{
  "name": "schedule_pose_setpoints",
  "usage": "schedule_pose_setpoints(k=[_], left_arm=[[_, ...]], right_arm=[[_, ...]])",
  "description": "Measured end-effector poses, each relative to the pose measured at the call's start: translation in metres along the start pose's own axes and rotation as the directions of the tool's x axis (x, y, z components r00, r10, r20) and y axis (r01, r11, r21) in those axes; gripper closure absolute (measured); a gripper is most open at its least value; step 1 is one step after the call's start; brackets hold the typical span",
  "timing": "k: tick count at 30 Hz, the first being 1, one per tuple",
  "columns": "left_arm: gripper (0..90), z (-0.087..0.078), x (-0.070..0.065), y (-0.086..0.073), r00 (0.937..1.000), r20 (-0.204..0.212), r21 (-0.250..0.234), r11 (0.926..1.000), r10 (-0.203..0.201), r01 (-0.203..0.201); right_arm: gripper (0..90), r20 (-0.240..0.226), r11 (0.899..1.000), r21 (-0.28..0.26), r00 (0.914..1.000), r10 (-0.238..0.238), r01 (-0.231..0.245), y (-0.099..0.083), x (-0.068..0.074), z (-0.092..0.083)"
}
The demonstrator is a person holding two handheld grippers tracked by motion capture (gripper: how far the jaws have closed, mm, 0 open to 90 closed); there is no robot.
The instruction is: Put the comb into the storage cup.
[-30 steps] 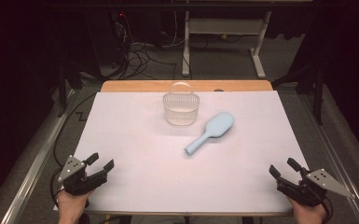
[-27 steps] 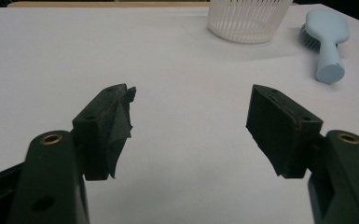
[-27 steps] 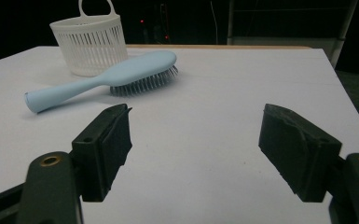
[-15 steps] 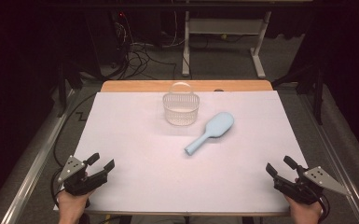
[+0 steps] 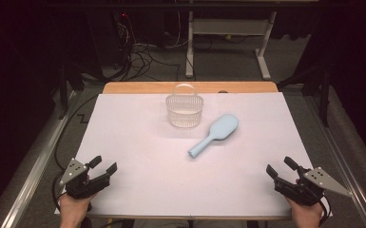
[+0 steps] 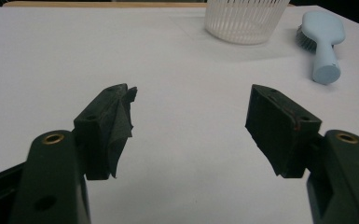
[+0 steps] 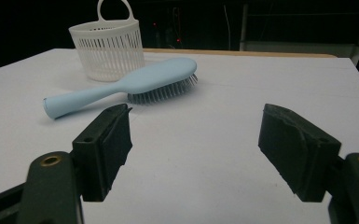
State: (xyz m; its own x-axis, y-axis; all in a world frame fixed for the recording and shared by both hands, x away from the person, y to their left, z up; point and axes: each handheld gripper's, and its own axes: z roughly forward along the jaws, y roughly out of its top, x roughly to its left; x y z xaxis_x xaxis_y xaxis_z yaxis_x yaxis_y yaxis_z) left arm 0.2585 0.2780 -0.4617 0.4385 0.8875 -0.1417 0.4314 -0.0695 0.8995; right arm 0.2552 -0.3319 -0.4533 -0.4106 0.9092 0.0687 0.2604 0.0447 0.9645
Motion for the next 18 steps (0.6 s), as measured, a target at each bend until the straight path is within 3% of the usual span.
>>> schedule_pose_setpoints(k=[18], left_arm=[[31.6, 0.0002, -0.0007, 0.0000, 1.0000, 0.000, 0.001, 1.0000, 0.004, -0.004]], right_arm=[[26.8, -0.032, 1.000, 0.004, 0.9994, -0.011, 0.011, 0.0031, 0.0092, 0.0096]])
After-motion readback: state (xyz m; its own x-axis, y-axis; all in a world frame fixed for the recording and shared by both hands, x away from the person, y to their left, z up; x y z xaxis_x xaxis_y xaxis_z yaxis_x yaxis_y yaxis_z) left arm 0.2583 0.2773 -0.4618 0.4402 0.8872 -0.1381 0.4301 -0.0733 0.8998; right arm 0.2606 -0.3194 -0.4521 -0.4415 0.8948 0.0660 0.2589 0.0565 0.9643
